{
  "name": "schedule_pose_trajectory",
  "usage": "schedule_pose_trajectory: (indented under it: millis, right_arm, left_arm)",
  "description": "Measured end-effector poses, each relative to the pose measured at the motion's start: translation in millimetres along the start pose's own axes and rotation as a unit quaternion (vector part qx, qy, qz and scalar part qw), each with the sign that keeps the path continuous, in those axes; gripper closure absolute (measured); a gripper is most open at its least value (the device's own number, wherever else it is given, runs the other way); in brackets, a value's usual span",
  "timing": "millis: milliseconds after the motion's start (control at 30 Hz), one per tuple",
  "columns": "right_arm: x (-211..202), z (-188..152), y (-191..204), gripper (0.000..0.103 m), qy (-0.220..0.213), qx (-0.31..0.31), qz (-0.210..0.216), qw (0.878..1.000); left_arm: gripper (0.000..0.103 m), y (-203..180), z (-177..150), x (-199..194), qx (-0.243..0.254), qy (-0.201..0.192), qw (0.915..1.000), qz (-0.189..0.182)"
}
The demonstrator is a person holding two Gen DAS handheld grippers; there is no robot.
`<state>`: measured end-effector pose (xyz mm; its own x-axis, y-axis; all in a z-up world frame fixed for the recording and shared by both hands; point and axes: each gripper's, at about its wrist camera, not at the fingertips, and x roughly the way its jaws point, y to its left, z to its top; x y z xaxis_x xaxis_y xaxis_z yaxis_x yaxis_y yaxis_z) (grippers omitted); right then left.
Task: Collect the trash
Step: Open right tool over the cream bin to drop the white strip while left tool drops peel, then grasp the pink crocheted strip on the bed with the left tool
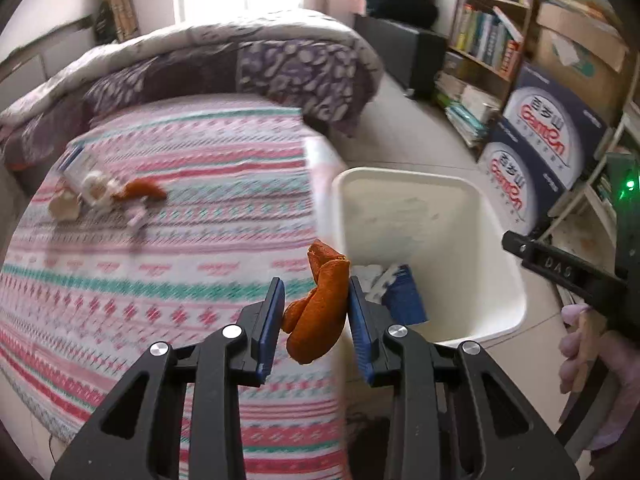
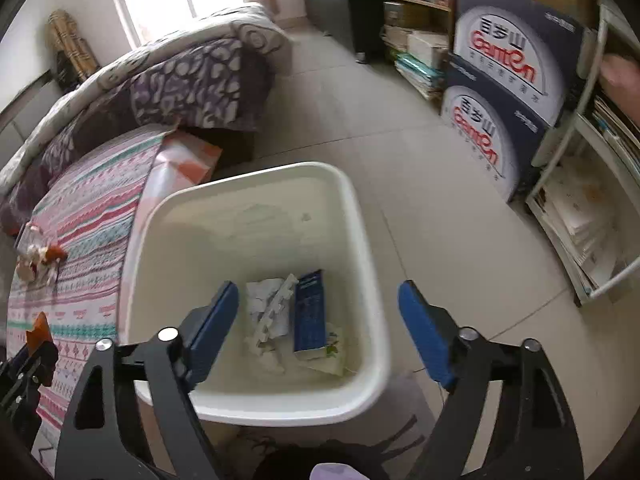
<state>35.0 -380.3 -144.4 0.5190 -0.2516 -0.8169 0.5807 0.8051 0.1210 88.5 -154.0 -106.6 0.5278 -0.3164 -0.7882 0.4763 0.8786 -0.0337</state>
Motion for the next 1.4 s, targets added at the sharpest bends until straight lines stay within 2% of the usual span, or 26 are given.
schedule_pose_trajectory:
  millis: [167, 400, 567, 600, 667, 733, 867, 1067, 1400]
  right_arm:
    - [0.8, 1.6, -22.1, 0.014, 0.000, 0.021, -0.015, 1.000]
    - [5.8, -0.7, -50.8, 0.013, 0.009, 0.049, -0.028, 0.998]
    - [8.3, -1.3, -62.5, 0.013, 0.011, 0.064, -0.034, 0.997]
    - [8.2, -0.9, -64.0, 0.013, 0.011, 0.067, -0.034, 0.997]
    - [8.3, 0.1, -64.7, 0.013, 0.010, 0.068, -0.033, 0.997]
    - [8.1, 1.3, -64.1, 0.013, 0.008, 0.067, -0.032, 0.997]
    - [9.4, 2.8, -56.6, 0.013, 0.009, 0.063, -0.027, 0.998]
    - [13.6, 0.9, -34.5, 0.011, 0.017, 0.037, -0.020, 0.999]
    - [21.9, -2.3, 18.4, 0.010, 0.032, -0.026, -0.004, 0.999]
  left_arm:
    - [0.071, -29.3, 15.0, 4.9, 0.021, -0.001, 0.9996, -0.018]
    - [0.071, -62.4, 31.3, 11.8, 0.043, 0.000, 0.9984, -0.036]
    - [0.068, -73.2, 36.7, 20.4, 0.037, 0.009, 0.9981, -0.049]
    - [0.066, -73.7, 36.9, 21.8, 0.035, 0.012, 0.9980, -0.052]
    - [0.045, -73.2, 36.8, 24.6, 0.027, 0.016, 0.9981, -0.054]
    - [0.045, -69.0, 35.7, 25.9, 0.019, 0.016, 0.9984, -0.051]
    - [0.042, -52.8, 33.6, 30.6, 0.003, 0.023, 0.9991, -0.035]
    - [0.038, -6.0, 28.8, 40.5, -0.045, 0.032, 0.9984, 0.013]
    - [0.038, 102.4, 16.1, 59.0, -0.133, 0.050, 0.9844, 0.103]
